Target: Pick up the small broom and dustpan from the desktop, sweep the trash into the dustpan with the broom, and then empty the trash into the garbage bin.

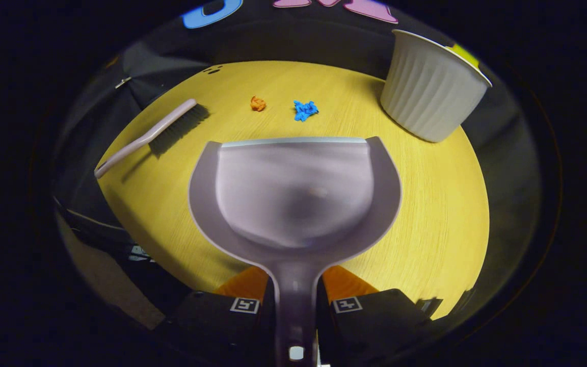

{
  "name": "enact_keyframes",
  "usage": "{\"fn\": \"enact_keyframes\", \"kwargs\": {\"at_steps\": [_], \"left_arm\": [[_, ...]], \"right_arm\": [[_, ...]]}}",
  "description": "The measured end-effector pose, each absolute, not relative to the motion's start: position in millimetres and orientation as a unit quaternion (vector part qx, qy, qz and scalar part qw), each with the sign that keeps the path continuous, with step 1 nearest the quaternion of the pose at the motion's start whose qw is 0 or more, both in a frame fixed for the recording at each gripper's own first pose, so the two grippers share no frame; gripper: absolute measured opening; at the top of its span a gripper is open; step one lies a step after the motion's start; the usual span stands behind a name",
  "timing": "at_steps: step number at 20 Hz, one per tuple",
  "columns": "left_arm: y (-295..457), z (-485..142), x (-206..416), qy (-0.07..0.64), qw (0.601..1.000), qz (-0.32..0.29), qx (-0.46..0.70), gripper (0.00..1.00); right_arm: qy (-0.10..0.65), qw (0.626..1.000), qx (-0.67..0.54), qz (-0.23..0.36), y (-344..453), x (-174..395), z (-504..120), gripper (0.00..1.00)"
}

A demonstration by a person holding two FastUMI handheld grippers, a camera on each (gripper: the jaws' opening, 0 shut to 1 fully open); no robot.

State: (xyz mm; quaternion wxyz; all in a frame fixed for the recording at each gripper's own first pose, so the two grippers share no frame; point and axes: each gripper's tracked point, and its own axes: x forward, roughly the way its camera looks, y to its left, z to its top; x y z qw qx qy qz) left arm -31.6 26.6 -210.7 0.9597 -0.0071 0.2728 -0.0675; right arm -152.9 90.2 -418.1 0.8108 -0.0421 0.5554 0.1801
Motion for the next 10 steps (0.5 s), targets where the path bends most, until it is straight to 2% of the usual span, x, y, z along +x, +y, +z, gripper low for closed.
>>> {"fn": "enact_keyframes", "kwargs": {"at_steps": [5, 7, 10], "left_arm": [[10, -309, -69, 0.447, 0.888, -0.108, 0.008, 0.98], [-5, -342, -79, 0.492, 0.861, -0.127, 0.002, 0.96], [-8, -383, -81, 0.532, 0.838, -0.117, 0.012, 0.95]], "right_arm": [[0.55, 0.814, -0.04, 0.184, 88, -154, -402, 0.37], [0.549, 0.814, -0.045, 0.184, 87, -155, -398, 0.37], [0.55, 0.814, -0.042, 0.181, 85, -159, -391, 0.37]]}}
